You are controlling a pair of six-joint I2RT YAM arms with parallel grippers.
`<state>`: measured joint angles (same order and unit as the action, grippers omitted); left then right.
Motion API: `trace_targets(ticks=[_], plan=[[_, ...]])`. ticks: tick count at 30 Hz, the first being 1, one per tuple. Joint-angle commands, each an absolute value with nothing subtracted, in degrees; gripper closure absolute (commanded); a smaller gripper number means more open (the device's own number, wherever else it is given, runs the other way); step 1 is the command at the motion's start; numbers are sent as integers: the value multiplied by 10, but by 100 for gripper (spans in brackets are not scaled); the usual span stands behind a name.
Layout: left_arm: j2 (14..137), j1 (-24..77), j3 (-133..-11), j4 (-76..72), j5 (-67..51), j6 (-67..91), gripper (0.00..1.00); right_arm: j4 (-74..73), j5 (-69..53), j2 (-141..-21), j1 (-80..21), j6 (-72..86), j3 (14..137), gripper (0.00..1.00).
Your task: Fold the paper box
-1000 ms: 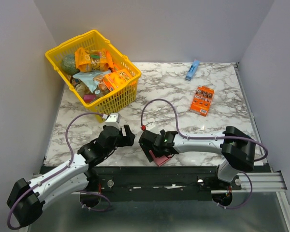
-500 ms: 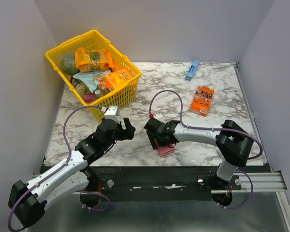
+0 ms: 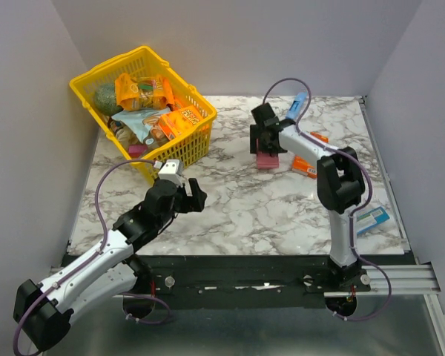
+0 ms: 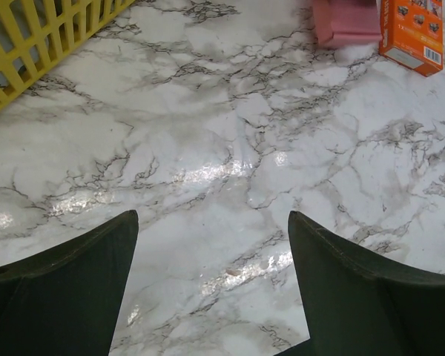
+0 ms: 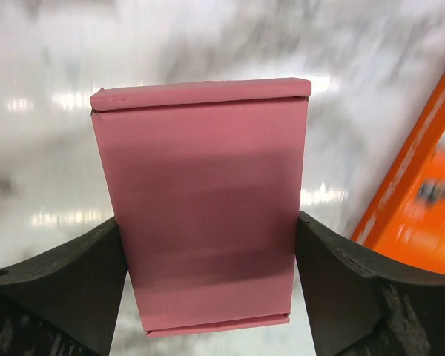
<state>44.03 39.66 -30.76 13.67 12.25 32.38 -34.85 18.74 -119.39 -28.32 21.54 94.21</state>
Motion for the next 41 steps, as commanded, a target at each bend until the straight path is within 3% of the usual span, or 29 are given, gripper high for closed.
trace_targets(ticks=[1,6,14,20,26,31,41], plan=[[432,387,-329,161,113,306,9,-426,192,-1298,-248,168,1071,18],[424,380,-332,170,114,301,9,-445,182,-1332,-228,162,1122,4],[434,374,-336,171,113,287,4,-413,152,-1274,-226,160,1078,0],[443,374,-347,163,107,279,1,-310,123,-1081,-226,147,950,0],[440,374,-359,148,101,272,1,-168,68,-815,-226,149,710,0],[437,374,-370,150,109,267,1,-117,47,-660,-226,162,553,0],[428,374,-379,162,112,267,1,-116,67,-433,-226,147,420,0]])
